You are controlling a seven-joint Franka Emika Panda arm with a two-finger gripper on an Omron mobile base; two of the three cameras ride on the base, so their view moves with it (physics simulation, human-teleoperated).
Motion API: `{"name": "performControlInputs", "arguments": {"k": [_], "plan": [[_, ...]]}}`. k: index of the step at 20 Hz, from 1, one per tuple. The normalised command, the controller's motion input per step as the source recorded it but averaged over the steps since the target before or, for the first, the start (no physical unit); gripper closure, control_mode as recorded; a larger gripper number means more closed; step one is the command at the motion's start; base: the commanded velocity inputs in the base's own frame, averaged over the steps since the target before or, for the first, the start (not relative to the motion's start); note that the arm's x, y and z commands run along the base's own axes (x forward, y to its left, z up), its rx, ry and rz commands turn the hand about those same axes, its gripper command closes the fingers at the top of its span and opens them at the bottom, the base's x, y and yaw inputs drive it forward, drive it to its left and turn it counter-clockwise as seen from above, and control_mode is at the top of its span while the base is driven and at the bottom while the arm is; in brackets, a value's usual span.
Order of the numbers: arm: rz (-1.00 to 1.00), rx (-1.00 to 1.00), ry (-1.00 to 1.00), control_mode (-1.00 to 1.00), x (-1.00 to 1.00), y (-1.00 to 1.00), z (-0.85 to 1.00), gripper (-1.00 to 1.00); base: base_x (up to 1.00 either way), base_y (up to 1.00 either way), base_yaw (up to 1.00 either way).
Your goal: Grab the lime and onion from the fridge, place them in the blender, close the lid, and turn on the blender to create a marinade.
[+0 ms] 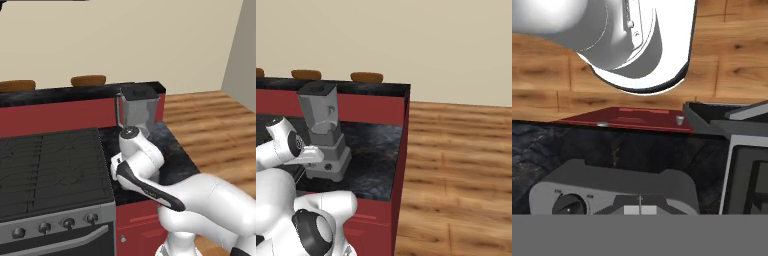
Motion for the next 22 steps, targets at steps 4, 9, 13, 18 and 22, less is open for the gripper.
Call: {"name": "performControlInputs", "arguments": {"k": [4,9,13,18,22], "plan": [[0.00,-0.01,0.00,-1.00,0.17,0.00,-0.17,1.00,0.00,0.00,0.00],[0.00,0.00,0.00,-1.00,0.19,0.00,-0.11,1.00,0.00,0.00,0.00],[0.00,-0.01,0.00,-1.00,0.18,0.05,-0.10,1.00,0.00,0.00,0.00],[0.00,-0.02,0.00,-1.00,0.14,0.07,-0.14,1.00,0.00,0.00,0.00],[0.00,-0.02,0.00,-1.00,0.12,0.06,-0.15,1.00,0.00,0.00,0.00]]}}
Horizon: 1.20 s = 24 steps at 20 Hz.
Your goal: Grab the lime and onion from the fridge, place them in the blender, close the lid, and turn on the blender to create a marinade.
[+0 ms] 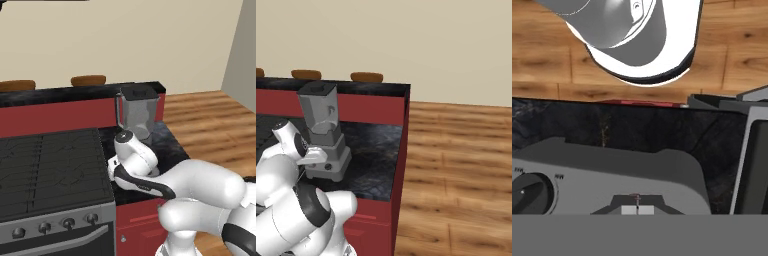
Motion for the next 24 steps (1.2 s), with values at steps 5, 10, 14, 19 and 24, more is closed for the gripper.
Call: {"name": "performControlInputs", "arguments": {"k": [5,10,14,19,24], "plan": [[0.00,-0.02,0.00,-1.00,0.13,0.02,-0.18,1.00,0.00,0.00,0.00],[0.00,-0.03,0.00,-1.00,0.04,0.00,-0.37,1.00,0.00,0.00,0.00],[0.00,-0.05,0.00,-1.00,0.00,0.00,-0.73,1.00,0.00,0.00,0.00],[0.00,0.00,-0.05,-1.00,0.00,-0.11,-0.69,1.00,0.00,0.00,0.00],[0.00,0.04,-0.09,-1.00,0.00,-0.21,-0.31,1.00,0.00,0.00,0.00]]}}
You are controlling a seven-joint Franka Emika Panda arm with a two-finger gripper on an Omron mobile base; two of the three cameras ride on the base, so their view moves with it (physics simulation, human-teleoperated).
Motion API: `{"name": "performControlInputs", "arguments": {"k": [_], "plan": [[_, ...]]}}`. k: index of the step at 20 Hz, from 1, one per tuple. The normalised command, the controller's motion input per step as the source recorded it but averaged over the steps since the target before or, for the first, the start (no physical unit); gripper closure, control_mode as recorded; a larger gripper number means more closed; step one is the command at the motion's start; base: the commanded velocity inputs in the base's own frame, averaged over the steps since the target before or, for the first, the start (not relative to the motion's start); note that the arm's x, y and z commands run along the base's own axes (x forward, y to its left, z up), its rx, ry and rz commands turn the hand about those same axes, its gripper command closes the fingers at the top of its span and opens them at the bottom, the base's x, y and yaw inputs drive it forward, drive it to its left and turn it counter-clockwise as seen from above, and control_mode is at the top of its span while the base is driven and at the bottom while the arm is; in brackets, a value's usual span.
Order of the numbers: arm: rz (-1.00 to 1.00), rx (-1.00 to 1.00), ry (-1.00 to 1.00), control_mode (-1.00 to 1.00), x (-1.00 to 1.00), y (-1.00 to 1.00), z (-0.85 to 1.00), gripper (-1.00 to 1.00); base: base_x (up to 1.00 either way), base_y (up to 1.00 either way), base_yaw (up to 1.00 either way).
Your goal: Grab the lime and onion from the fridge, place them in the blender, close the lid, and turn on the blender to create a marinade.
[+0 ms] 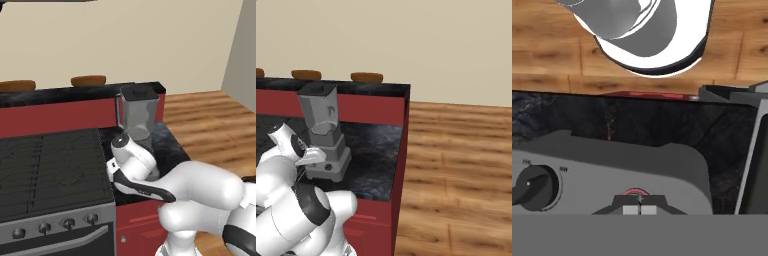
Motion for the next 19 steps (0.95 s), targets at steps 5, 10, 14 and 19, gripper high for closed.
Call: {"name": "performControlInputs", "arguments": {"k": [5,10,14,19], "plan": [[0.00,0.19,-0.11,-1.00,-0.03,-0.52,-0.05,1.00,0.00,0.00,0.00],[0.00,0.20,-0.04,-1.00,0.00,-0.42,-0.01,1.00,0.00,0.00,0.00],[0.00,0.02,-0.06,-1.00,-0.11,0.04,0.15,1.00,0.00,0.00,0.00],[0.00,-0.04,-0.04,-1.00,-0.20,0.41,0.49,1.00,0.00,0.00,0.00]]}}
